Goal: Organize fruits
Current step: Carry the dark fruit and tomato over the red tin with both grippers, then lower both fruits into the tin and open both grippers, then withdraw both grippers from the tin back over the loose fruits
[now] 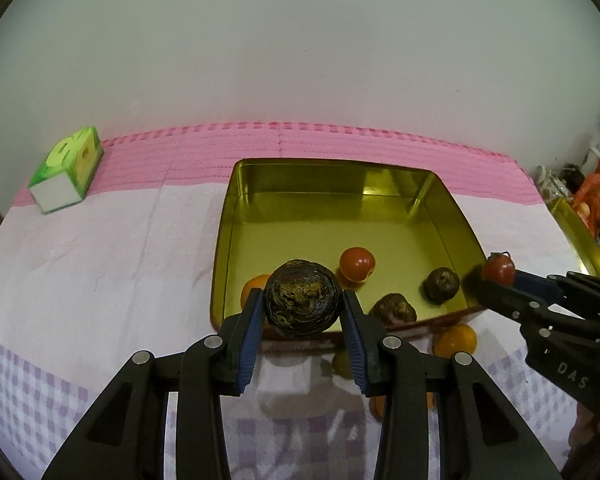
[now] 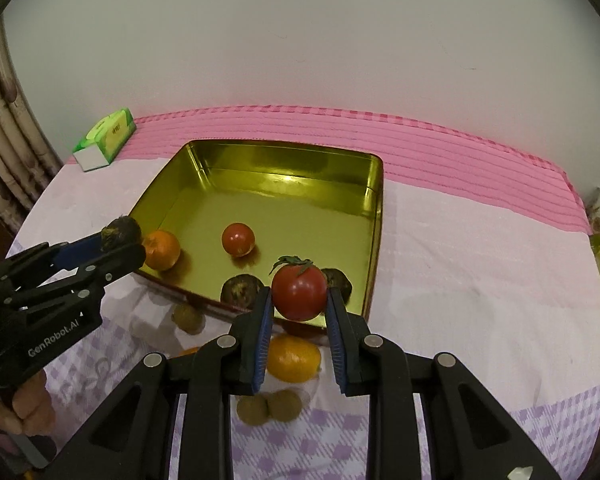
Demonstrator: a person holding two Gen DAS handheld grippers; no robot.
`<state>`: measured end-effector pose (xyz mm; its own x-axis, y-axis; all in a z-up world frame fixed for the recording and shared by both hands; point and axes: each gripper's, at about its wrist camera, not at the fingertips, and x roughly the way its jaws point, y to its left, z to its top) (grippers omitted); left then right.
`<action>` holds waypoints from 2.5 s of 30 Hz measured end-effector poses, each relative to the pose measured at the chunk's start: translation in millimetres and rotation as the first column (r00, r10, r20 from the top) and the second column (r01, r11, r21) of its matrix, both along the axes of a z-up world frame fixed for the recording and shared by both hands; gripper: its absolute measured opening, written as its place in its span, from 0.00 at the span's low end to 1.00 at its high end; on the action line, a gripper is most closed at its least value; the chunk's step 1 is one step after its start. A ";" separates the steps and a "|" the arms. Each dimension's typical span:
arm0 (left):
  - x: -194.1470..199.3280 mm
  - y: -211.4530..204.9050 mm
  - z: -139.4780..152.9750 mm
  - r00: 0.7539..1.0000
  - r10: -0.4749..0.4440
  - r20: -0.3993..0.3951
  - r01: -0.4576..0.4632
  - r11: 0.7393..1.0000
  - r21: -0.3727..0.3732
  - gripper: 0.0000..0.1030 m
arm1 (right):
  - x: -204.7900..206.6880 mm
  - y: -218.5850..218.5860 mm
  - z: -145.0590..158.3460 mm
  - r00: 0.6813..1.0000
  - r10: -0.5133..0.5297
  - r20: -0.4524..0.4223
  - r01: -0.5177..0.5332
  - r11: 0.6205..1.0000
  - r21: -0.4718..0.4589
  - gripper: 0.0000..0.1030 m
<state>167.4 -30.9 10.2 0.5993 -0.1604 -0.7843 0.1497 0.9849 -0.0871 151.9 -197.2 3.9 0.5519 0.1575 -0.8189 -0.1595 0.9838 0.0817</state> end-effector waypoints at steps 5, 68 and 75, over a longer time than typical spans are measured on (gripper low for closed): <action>15.1 -4.3 -7.7 0.999 -0.004 -0.034 0.004 1.000 -0.007 0.38 | 11.8 4.2 -9.9 1.000 0.013 -0.023 -0.013 1.000 0.005 0.23; -35.4 3.6 -12.8 0.996 0.038 -0.081 -0.033 0.997 0.064 0.47 | -30.1 -7.7 -4.5 0.999 -0.043 -0.017 0.044 0.998 0.040 0.30; -62.4 0.8 -25.7 0.992 0.045 -0.115 -0.037 0.997 0.072 0.47 | -58.0 -8.9 -11.3 0.998 -0.054 -0.039 0.056 0.997 0.061 0.30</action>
<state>105.0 -30.1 -15.5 0.5081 -0.0797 -0.8576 0.1015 0.9943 -0.0323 93.8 -206.0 -7.3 0.5304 0.1792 -0.8286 -0.1010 0.9838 0.1481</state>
